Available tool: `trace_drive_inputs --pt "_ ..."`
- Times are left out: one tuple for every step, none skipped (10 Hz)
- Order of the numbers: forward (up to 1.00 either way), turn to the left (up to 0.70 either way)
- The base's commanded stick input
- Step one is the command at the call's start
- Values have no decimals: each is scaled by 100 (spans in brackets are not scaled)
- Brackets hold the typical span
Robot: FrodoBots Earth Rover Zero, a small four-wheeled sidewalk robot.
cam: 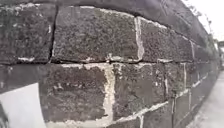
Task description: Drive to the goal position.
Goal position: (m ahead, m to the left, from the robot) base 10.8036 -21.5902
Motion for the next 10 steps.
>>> trace_drive_inputs --pt "0 -45" --pt "0 -45" --pt "0 -45" --pt "0 -45" --pt "0 -45" --pt "0 -45" --pt "0 -45" --pt "0 -45" --pt "0 -45" --pt "0 -45"
